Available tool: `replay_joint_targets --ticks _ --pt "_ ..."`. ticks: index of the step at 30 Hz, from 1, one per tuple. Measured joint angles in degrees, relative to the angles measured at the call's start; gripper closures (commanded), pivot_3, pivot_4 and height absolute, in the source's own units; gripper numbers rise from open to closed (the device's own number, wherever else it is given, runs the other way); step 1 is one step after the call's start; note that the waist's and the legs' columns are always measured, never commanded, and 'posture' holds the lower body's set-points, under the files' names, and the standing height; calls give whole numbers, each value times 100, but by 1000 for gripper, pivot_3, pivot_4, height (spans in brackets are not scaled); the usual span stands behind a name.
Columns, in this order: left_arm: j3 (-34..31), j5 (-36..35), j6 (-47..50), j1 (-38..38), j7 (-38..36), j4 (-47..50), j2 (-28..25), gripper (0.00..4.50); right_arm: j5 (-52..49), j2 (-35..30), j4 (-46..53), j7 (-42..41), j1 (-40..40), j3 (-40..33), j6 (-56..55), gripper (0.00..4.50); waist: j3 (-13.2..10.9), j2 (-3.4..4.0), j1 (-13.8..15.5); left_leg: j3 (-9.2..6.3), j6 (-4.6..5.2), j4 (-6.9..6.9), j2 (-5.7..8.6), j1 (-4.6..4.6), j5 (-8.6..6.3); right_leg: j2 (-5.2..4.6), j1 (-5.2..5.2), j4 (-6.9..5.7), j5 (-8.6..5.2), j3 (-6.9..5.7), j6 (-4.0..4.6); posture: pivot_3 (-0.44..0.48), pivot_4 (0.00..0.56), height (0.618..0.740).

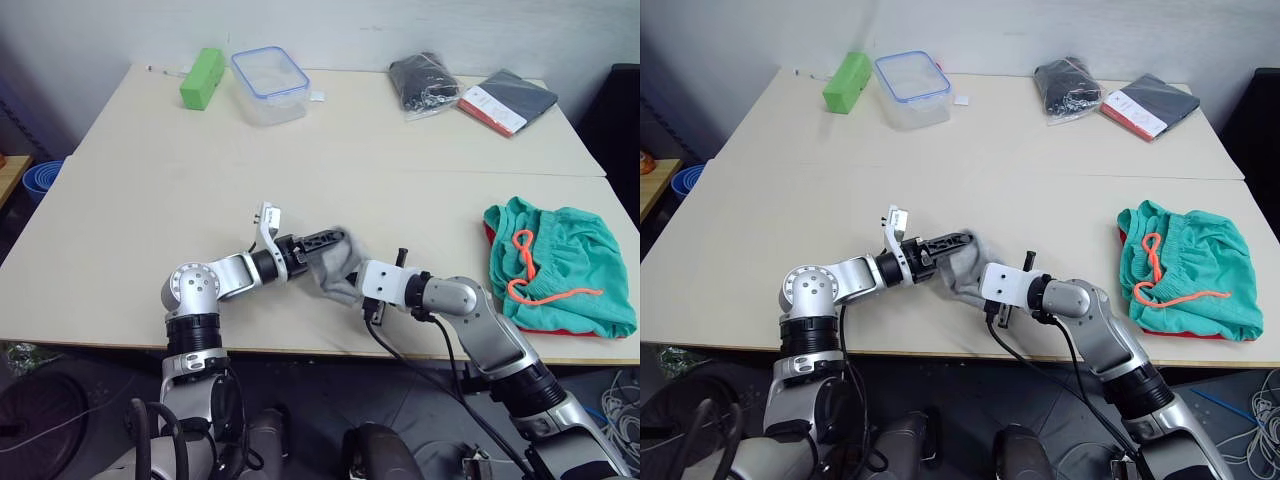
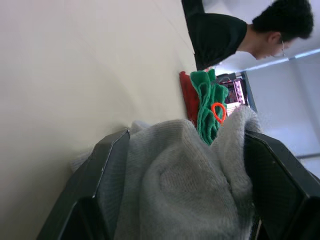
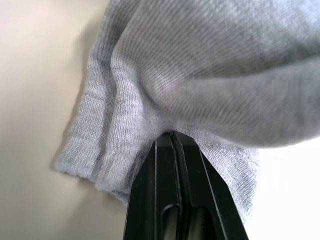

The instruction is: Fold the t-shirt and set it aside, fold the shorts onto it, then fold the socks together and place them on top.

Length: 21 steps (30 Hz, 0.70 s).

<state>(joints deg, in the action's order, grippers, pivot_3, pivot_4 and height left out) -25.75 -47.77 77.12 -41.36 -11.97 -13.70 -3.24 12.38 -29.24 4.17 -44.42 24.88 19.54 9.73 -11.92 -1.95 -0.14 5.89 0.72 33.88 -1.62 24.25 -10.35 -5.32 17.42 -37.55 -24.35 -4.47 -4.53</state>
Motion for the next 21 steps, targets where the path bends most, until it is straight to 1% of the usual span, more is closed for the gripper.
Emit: replay_joint_targets --ticks 1,3,7,10,13,15,18,21 --pt "35 -3 44 16 -6 54 -33 1059 0 0 -1 0 2 2 0 4500 0 0 0 0 0 0 0 0 0 1 0 0 0 0 0 0 150 740" --pt "382 5 62 145 -190 369 -253 1059 0 -1 -2 1 6 11 -1 4500 0 0 -4 1 -3 -1 0 -1 -1 1 0 0 0 1 0 0 150 740" --pt "1705 165 -308 631 -1254 1245 -1123 1059 0 -11 0 0 15 26 -4 4500 1 2 -6 5 -31 -8 0 -3 -14 5 2 3 0 5 1 0 150 740" --pt "2468 413 -839 787 -2047 1591 -1665 1059 0 -35 -7 1 16 23 -4 4500 1 2 10 6 -37 -8 0 -2 -17 5 0 7 0 6 2 0 150 740" --pt "2989 812 -1463 788 -2583 1666 -2033 1059 0 -48 7 1 6 23 -10 4500 1 2 10 7 -38 -13 1 -2 -18 4 1 13 0 6 2 0 150 740" --pt "3292 1062 -1952 786 -2984 1705 -2207 1059 -2 -92 33 -4 -18 23 -49 4500 1 2 18 7 -38 -20 2 -1 -18 2 1 17 0 6 2 0 150 740" --pt "3602 1321 -2477 742 -3456 1714 -2280 1059 -5 -163 69 -7 -64 22 -91 4500 1 2 30 7 -37 -24 3 1 -18 1 1 24 0 5 2 0 150 740" --pt "3807 1569 -2833 589 -3693 1582 -2263 1059 -5 -227 134 -11 -98 3 -88 4500 1 2 39 6 -34 -23 4 2 -17 0 1 24 0 4 2 0 150 740"
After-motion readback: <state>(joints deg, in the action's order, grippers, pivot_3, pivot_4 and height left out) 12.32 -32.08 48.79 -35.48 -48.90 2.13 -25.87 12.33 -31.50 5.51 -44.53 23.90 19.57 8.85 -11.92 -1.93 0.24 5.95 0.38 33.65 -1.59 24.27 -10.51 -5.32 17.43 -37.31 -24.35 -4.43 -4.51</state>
